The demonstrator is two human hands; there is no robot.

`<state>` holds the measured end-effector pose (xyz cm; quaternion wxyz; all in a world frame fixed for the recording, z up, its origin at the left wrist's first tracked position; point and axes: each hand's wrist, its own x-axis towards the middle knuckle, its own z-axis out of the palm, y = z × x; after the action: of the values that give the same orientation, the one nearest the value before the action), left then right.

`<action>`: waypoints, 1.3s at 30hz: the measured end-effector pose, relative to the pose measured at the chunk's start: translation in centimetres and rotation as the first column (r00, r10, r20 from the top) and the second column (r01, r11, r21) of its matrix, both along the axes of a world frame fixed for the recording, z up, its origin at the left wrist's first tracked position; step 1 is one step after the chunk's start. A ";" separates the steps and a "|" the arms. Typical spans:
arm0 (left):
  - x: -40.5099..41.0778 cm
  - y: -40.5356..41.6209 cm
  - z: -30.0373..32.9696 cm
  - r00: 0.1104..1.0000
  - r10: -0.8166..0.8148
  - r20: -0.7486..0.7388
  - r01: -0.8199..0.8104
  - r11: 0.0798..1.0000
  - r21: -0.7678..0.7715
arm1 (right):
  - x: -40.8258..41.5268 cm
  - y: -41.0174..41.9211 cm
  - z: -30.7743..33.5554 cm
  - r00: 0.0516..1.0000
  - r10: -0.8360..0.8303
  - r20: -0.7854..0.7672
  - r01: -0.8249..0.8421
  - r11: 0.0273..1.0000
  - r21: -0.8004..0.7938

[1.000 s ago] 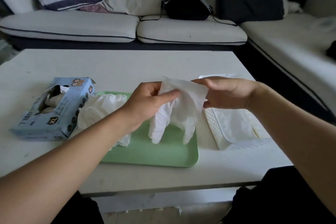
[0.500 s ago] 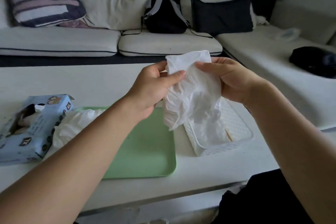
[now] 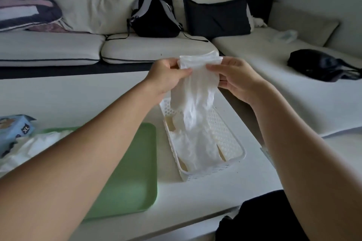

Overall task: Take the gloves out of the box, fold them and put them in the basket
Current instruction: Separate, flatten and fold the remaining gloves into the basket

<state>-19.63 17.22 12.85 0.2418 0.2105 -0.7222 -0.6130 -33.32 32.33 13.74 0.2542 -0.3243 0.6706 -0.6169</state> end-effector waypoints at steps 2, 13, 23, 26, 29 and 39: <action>-0.4 -0.1 0.2 0.999 0.009 -0.041 -0.012 0.997 -0.079 | -0.8 0.2 -0.4 0.999 0.032 -0.025 -0.033 0.998 -0.059; 3.0 2.7 -8.8 0.817 -0.180 0.547 0.507 0.677 -0.534 | 1.1 4.1 -6.5 0.744 0.574 -0.343 -0.101 0.604 0.791; 2.8 7.8 -8.8 0.528 -0.120 0.841 0.806 0.381 -0.452 | 4.3 3.5 -7.2 0.569 0.817 -0.095 -0.088 0.175 0.981; 2.4 8.2 -8.8 0.340 -0.183 0.922 0.894 0.369 -0.256 | 4.0 2.6 -7.3 0.652 0.757 -0.033 -0.208 0.221 0.953; 2.1 7.8 -8.6 0.285 -0.217 0.934 0.898 0.401 -0.180 | 3.7 1.2 -8.2 0.689 0.724 -0.035 -0.225 0.260 0.939; 1.4 8.4 -9.6 0.214 -0.232 0.949 0.895 0.437 -0.095 | 4.1 -0.5 -7.7 0.632 0.690 -0.352 0.131 0.354 0.926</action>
<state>-18.23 25.62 3.29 -0.3523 0.0667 -0.9169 -0.1754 -29.18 31.86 6.01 0.2200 -0.4653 0.8534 0.0829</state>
